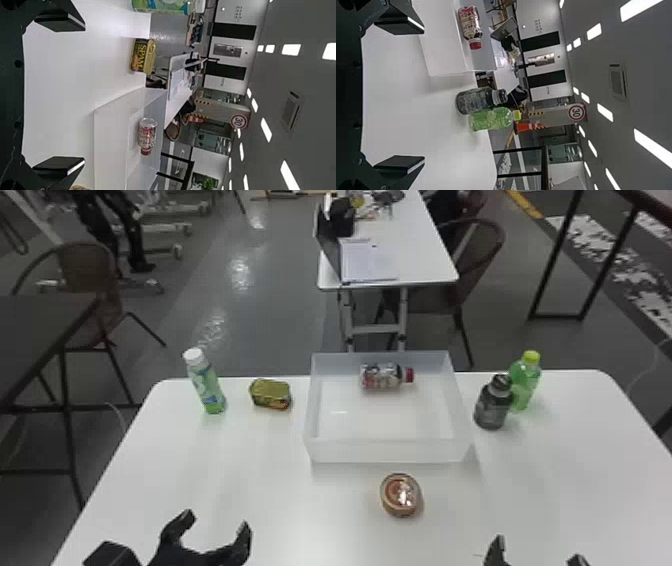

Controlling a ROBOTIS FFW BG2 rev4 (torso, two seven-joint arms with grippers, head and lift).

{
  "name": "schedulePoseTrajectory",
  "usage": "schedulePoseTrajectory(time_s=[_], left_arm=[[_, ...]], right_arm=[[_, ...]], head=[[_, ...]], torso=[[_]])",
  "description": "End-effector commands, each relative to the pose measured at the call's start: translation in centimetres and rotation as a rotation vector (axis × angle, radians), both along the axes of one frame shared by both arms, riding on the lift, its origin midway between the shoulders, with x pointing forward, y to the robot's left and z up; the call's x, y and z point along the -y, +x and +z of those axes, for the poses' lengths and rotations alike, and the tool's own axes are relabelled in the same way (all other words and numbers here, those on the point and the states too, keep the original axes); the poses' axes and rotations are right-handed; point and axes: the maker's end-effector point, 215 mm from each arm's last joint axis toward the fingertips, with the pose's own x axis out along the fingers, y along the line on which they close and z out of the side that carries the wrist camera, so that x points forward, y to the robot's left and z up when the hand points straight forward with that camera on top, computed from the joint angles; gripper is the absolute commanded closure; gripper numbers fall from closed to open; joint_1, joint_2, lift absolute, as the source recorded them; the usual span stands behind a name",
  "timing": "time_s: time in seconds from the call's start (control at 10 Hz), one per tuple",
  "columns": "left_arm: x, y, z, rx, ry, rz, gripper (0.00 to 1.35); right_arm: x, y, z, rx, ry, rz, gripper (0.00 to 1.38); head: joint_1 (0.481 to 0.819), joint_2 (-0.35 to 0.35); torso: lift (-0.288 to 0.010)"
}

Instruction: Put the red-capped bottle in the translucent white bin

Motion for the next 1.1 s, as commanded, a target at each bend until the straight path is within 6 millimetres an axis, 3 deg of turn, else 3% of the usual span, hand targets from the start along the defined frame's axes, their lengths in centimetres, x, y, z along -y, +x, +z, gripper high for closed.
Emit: schedulePoseTrajectory(time_s=[0.0,1.0], left_arm=[[0.01,0.08,0.13,0.000,0.010,-0.004,0.12],[-0.26,-0.25,0.41,0.001,0.030,0.003,0.12]], right_arm=[[-0.03,-0.19,0.00,-0.015,-0.026,0.007,0.14],[0.04,-0.61,0.05,-0.022,-0.034,0.004,0.14]], head=[[0.695,0.109],[0.695,0.114]], torso=[[-0.035],[-0.035]])
